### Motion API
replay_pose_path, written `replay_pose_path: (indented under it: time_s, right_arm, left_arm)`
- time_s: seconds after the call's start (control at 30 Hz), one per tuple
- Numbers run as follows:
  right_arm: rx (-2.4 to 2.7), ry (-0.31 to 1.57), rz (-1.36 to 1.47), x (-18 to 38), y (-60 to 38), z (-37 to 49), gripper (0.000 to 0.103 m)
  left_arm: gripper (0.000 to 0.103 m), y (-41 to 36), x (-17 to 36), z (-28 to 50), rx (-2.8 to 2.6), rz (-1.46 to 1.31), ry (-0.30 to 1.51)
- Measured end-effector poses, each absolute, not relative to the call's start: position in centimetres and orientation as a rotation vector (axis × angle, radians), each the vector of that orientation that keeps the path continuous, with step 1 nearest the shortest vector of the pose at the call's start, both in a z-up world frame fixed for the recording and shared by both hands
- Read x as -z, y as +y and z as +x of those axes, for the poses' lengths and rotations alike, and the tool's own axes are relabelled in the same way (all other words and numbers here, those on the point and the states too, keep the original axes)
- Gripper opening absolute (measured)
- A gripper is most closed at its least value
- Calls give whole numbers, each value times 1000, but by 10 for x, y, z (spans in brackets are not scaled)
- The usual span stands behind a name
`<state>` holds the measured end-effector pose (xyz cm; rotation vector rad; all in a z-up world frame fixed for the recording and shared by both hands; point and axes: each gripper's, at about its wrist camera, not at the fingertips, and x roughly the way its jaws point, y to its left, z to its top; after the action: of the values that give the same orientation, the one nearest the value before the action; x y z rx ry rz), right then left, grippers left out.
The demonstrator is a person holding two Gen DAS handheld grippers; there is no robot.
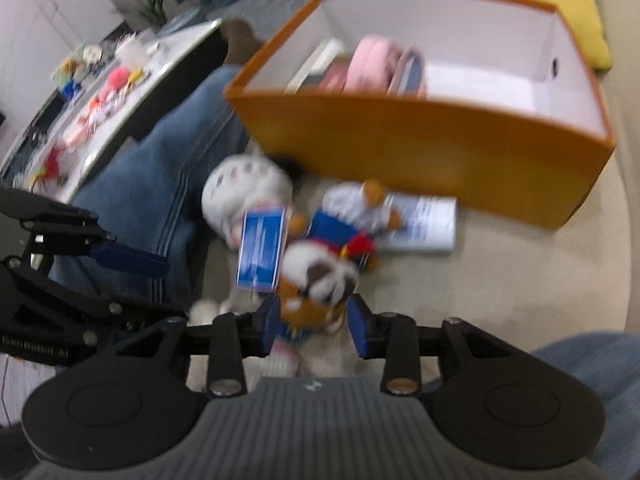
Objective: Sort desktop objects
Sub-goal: 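Withdraw both grippers from the orange box back to the item pile, then grasp the crocheted white-and-pink bunny with the left gripper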
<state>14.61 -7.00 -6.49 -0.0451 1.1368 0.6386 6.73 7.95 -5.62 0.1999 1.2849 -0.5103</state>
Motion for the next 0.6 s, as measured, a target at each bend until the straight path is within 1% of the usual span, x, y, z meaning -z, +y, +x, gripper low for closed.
replay_pose_path:
  time_s: [0.17, 0.2, 0.23, 0.3, 0.33, 0.4, 0.47, 0.6]
  right_arm:
    - [-635, 1180, -59, 80, -67, 130, 39]
    - [-633, 1185, -56, 83, -67, 129, 39]
    - [-632, 1188, -56, 86, -67, 129, 39]
    - [-618, 1179, -74, 89, -63, 127, 39]
    - [-611, 1175, -83, 90, -61, 127, 40]
    - [-610, 1178, -82, 92, -59, 127, 44]
    - [-604, 1181, -86, 91, -57, 126, 44]
    - [-596, 1167, -93, 88, -59, 124, 44]
  left_arm:
    - [64, 67, 75, 52, 528, 350, 1331]
    - [66, 65, 77, 49, 539, 370, 1334]
    - [71, 60, 79, 46, 553, 400, 1333]
    - [75, 50, 84, 40, 564, 489, 1316]
    - [76, 45, 87, 37, 572, 533, 1311]
    - [77, 36, 94, 32, 581, 603, 1309]
    - [80, 29, 101, 28, 580, 671, 1298]
    - [79, 23, 114, 25, 559, 735, 1286]
